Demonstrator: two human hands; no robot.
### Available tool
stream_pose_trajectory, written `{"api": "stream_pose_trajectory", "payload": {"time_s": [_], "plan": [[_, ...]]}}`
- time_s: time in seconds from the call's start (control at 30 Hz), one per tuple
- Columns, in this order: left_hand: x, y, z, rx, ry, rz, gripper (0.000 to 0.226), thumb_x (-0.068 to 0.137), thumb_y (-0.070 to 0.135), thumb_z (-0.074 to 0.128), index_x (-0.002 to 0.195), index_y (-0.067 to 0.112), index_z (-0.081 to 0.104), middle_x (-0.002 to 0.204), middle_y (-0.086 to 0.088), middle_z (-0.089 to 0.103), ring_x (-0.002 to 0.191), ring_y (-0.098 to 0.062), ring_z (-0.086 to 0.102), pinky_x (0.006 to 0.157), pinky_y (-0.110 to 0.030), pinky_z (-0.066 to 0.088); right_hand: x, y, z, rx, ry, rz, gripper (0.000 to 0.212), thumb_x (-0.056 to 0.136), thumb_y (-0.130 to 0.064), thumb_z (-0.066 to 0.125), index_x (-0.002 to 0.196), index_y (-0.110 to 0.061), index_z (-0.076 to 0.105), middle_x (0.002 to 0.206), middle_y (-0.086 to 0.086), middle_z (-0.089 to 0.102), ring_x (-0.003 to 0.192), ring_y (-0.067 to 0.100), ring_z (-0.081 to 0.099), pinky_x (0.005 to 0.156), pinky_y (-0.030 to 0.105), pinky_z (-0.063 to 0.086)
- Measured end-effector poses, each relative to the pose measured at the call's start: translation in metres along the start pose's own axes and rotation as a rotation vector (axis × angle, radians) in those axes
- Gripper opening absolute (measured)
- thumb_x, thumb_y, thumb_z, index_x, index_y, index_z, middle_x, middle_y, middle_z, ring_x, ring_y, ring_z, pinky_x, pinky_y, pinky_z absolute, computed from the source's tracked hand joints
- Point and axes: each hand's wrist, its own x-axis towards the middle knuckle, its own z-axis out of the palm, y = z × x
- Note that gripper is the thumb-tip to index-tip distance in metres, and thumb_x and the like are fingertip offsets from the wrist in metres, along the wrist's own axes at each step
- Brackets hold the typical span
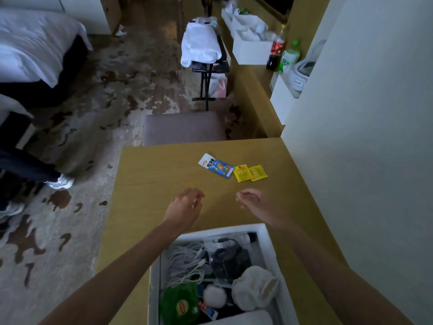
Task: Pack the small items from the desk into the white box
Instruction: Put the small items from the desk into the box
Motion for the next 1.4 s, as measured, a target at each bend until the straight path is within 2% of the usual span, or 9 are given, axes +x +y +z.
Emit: {"api": "stream_pose_trajectory", "payload": {"time_s": [0.13,0.23,0.37,0.63,0.87,1.0,1.17,1.27,1.4], "plan": [[0.039,0.002,0.026,0.066,-0.06,-0.04,0.022,0.086,0.013,0.049,0.098,0.024,0.062,0.102,0.004,0.062,0.082,-0.016,0.058,0.073,-0.032,0.05,0.055,0.03,-0.021,-0.034,0.102,0.011,0.011,0.089,-0.029,0.062,0.079,-0.034,0.064,0.077,-0.012,0.069,0.066,-0.004,0.063,0.066,0.027,0.048],[0.07,0.006,0.049,0.104,-0.095,-0.064,0.021,0.086,0.014,0.048,0.098,0.023,0.063,0.103,0.003,0.061,0.091,-0.021,0.06,0.073,-0.032,0.048,0.097,0.051,-0.033,-0.063,0.195,0.1,0.006,0.088,-0.021,0.06,0.087,-0.023,0.065,0.087,-0.002,0.07,0.087,0.019,0.068,0.079,0.038,0.052],[0.105,0.011,0.077,0.164,-0.177,-0.114,0.021,0.088,0.019,0.046,0.099,0.024,0.063,0.105,0.003,0.06,0.097,-0.022,0.059,0.077,-0.037,0.051,0.143,0.07,-0.034,-0.301,0.262,0.224,0.038,0.09,-0.03,0.054,0.12,-0.007,0.056,0.123,0.015,0.061,0.115,0.035,0.056,0.094,0.043,0.046],[0.126,0.002,0.105,0.219,-0.2,-0.181,0.019,0.089,0.02,0.047,0.096,0.026,0.063,0.102,0.004,0.061,0.094,-0.021,0.059,0.074,-0.035,0.049,0.187,0.079,-0.018,-0.67,0.187,0.141,0.064,0.074,-0.038,0.075,0.126,-0.013,0.048,0.126,0.01,0.056,0.119,0.033,0.049,0.085,0.044,0.046],[0.166,0.026,0.138,0.167,-0.092,-0.157,0.015,0.09,0.029,0.045,0.098,0.03,0.058,0.109,0.004,0.064,0.096,-0.024,0.06,0.069,-0.033,0.044,0.171,0.098,-0.064,-0.288,0.072,0.185,0.016,0.088,-0.019,0.058,0.102,-0.012,0.06,0.105,0.013,0.066,0.101,0.034,0.061,0.083,0.038,0.047],[0.196,0.054,0.181,0.296,-0.188,-0.102,0.033,0.091,0.04,0.048,0.116,0.018,0.051,0.121,-0.006,0.054,0.118,-0.03,0.049,0.089,-0.046,0.044,0.135,0.112,-0.095,-0.006,0.212,0.22,0.014,0.092,-0.013,0.053,0.081,-0.014,0.061,0.069,0.0,0.057,0.069,0.022,0.054,0.064,0.029,0.037],[0.218,0.066,0.212,0.509,-0.217,-0.139,0.062,0.081,0.055,0.059,0.125,0.012,0.047,0.128,-0.012,0.045,0.122,-0.031,0.039,0.099,-0.048,0.036,0.091,0.128,-0.113,-0.049,0.252,0.236,0.015,0.095,-0.012,0.053,0.099,-0.002,0.065,0.086,0.012,0.062,0.077,0.02,0.054,0.068,0.034,0.041],[0.219,0.064,0.213,0.417,-0.231,-0.192,0.059,0.078,0.049,0.066,0.121,0.013,0.048,0.128,-0.013,0.044,0.123,-0.033,0.037,0.097,-0.048,0.037,0.07,0.13,-0.119,-0.027,0.291,0.2,0.011,0.094,-0.009,0.055,0.091,-0.003,0.065,0.076,0.008,0.058,0.064,0.016,0.048,0.058,0.027,0.033],[0.199,0.068,0.199,0.147,-0.254,-0.33,0.034,0.081,0.029,0.063,0.109,0.015,0.051,0.114,-0.013,0.059,0.11,-0.033,0.053,0.083,-0.042,0.044,0.045,0.119,-0.116,0.05,0.327,0.191,0.008,0.09,-0.013,0.062,0.095,-0.01,0.066,0.079,0.007,0.066,0.064,0.016,0.057,0.06,0.025,0.042]]}}
